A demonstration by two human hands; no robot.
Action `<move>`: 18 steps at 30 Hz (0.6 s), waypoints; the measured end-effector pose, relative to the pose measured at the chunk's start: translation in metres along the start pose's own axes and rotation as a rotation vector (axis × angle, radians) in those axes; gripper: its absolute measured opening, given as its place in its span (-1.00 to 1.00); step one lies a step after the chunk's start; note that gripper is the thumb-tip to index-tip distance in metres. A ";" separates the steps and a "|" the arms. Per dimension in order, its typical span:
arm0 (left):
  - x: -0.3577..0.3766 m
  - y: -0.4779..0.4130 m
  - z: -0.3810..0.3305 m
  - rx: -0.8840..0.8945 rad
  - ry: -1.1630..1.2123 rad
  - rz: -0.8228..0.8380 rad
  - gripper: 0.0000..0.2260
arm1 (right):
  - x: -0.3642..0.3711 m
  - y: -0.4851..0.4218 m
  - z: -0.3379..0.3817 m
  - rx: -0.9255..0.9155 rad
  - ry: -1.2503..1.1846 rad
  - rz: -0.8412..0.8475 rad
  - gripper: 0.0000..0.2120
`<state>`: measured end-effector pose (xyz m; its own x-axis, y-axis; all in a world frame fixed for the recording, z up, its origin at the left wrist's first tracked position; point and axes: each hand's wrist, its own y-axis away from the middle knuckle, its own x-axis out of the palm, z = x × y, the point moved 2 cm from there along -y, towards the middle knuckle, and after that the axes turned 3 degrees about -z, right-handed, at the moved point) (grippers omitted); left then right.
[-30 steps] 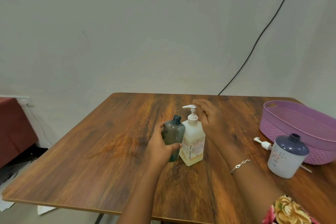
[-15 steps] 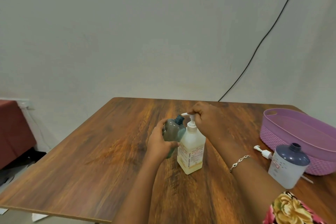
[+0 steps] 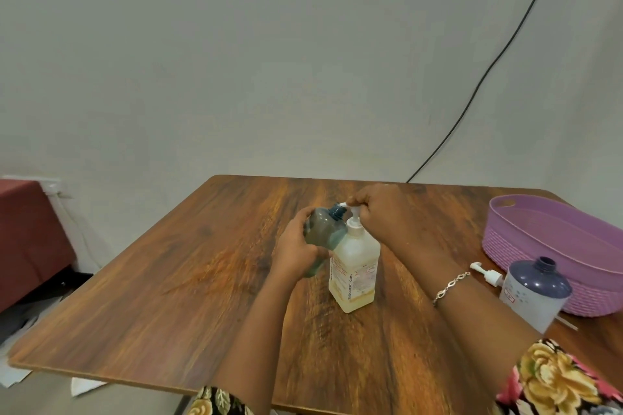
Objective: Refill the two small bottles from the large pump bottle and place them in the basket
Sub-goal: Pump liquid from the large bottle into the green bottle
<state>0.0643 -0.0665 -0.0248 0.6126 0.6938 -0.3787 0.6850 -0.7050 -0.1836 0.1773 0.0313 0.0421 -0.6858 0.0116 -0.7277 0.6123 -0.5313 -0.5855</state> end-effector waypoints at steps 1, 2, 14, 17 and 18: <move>-0.001 -0.001 0.000 -0.003 0.004 0.006 -0.29 | 0.002 0.003 0.001 -0.002 0.022 -0.017 -0.76; -0.001 -0.001 0.000 -0.003 0.004 0.012 -0.28 | 0.005 0.007 0.000 -0.002 0.045 -0.027 -0.76; -0.008 0.004 -0.008 0.005 -0.027 0.045 -0.29 | 0.002 0.014 0.001 0.019 0.001 -0.043 -0.75; -0.009 0.005 -0.006 0.005 -0.046 0.040 -0.28 | 0.009 0.025 0.002 -0.019 0.009 -0.079 -0.73; -0.009 0.006 -0.006 0.004 -0.051 0.040 -0.28 | 0.010 0.025 0.001 -0.018 0.013 -0.075 -0.73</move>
<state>0.0654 -0.0757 -0.0167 0.6185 0.6567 -0.4314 0.6587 -0.7327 -0.1710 0.1854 0.0169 0.0209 -0.7251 0.0620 -0.6859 0.5662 -0.5133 -0.6450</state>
